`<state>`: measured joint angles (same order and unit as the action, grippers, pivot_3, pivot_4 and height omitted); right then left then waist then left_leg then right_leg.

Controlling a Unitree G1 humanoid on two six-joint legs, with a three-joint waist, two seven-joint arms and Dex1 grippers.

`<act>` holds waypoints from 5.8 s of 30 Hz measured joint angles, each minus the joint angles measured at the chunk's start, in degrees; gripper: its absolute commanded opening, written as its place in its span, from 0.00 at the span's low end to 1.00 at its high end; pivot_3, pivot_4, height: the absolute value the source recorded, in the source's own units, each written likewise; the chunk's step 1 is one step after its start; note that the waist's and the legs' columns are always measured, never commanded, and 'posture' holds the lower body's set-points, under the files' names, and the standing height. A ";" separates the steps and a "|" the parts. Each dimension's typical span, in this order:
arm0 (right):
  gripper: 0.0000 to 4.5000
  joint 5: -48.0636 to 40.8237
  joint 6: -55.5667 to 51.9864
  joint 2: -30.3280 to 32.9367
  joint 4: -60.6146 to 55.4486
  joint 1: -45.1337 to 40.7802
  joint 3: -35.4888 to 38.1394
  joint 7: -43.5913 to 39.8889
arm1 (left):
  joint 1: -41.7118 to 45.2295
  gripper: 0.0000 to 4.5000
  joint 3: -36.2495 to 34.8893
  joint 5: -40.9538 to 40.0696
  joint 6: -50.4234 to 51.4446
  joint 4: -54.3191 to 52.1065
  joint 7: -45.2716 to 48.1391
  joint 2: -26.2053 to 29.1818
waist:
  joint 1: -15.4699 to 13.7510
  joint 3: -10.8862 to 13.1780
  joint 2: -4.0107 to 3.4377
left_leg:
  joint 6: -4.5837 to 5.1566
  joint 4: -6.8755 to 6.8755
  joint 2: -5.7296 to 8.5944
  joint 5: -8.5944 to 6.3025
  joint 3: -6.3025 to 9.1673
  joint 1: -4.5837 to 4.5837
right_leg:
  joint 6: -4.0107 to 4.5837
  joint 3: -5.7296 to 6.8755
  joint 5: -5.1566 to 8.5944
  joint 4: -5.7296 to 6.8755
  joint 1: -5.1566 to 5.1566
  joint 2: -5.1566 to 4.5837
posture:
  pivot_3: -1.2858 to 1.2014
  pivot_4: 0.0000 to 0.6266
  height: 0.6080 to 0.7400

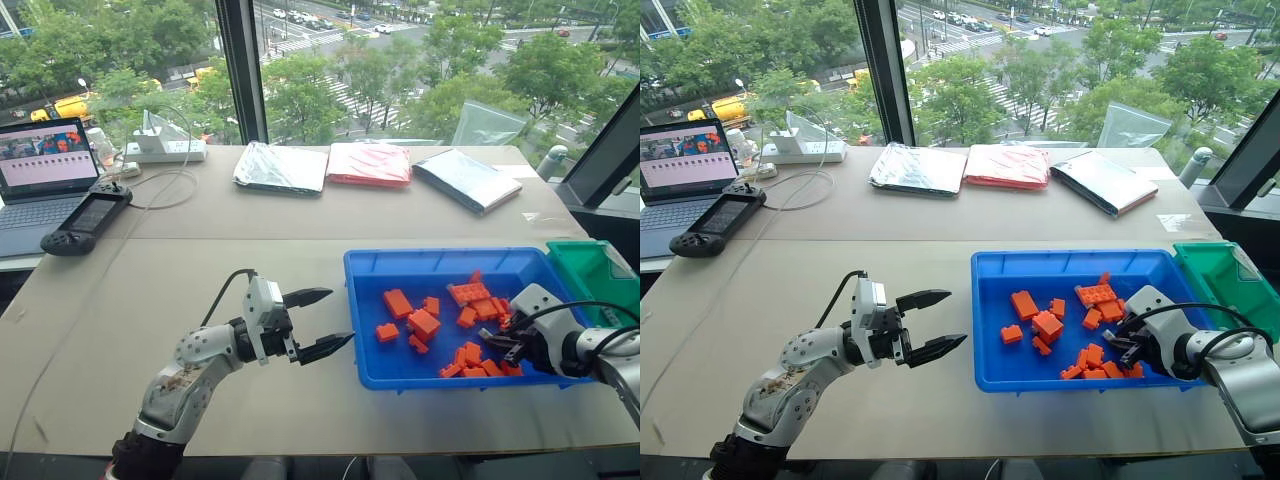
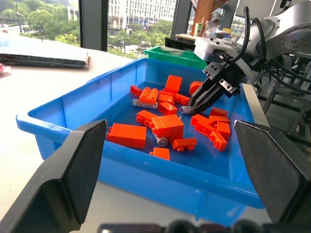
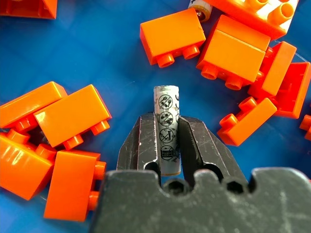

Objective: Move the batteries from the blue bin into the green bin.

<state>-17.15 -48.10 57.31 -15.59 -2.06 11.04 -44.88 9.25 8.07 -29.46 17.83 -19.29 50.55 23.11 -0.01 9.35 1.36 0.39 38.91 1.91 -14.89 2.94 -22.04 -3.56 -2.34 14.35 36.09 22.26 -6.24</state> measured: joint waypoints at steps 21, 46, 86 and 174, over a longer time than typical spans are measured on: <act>0.06 8.11 3.11 -9.01 13.60 -19.17 13.01 27.57 | 0.94 1.00 0.39 0.01 -0.01 0.18 0.09 -0.06 | -0.07 0.01 -0.10 | -0.05 -0.03 0.12 0.04 -0.03 -0.11 | -0.01 -0.05 -0.01 0.02 0.13 -0.10 | 0.52 0.24 1.00; 0.99 12.85 3.38 -11.44 18.19 -22.46 16.86 38.56 | 1.01 1.00 0.66 0.19 -0.42 0.57 0.20 -0.03 | 0.90 0.00 -0.26 | 0.01 -0.11 0.06 0.07 -0.10 -0.13 | 0.00 -0.10 -0.01 0.03 0.19 -0.05 | 0.52 0.24 1.00; 0.99 3.43 4.22 -6.74 2.58 -14.76 -4.78 7.29 | -0.09 1.00 1.14 2.26 -5.44 2.20 1.26 -2.03 | 0.71 0.05 -0.31 | 0.01 -0.08 0.07 0.06 -0.01 -0.19 | 0.00 -0.06 -0.02 -0.01 0.21 -0.04 | 0.52 0.24 1.00; 0.99 22.56 8.78 -6.31 21.54 -34.97 -18.36 -19.44 | -1.67 1.00 2.05 2.08 -1.31 -0.28 -1.31 -2.40 | -0.09 0.28 -0.51 | -0.16 0.02 0.16 0.29 -0.07 -0.52 | 0.15 -0.12 -0.14 0.60 0.93 -0.19 | 0.52 0.24 1.00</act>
<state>5.41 -39.32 51.00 5.95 -37.03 -7.32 -64.31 7.57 10.12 -27.39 16.52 -19.57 49.25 20.70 -0.10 9.64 0.85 0.23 38.93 2.07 -14.61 2.87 -22.56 -3.42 -2.46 14.22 36.69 23.19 -6.43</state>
